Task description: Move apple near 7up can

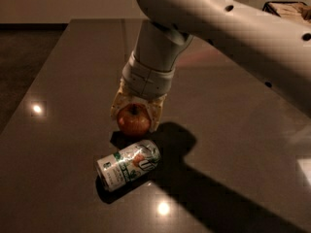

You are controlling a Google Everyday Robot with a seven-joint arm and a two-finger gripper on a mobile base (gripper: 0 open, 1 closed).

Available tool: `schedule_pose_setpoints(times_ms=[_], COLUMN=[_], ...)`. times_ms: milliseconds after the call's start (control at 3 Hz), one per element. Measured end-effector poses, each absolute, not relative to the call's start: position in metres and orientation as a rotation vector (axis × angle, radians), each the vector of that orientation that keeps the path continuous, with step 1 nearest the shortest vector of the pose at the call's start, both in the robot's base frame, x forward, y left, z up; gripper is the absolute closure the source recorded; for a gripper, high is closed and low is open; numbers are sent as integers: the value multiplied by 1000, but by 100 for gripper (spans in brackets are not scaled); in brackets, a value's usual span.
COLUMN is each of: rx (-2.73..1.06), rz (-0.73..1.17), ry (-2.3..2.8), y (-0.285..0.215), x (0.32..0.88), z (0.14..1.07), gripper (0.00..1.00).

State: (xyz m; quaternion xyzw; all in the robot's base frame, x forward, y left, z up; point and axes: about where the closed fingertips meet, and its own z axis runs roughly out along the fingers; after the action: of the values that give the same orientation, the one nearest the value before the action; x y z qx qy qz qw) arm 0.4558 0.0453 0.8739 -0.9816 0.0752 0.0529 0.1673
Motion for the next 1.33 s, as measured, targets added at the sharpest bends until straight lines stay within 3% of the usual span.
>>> schedule_pose_setpoints(times_ms=[1333], rx=[-2847], rz=[44], ry=[59], y=[43], x=[456], z=[854], gripper=[7])
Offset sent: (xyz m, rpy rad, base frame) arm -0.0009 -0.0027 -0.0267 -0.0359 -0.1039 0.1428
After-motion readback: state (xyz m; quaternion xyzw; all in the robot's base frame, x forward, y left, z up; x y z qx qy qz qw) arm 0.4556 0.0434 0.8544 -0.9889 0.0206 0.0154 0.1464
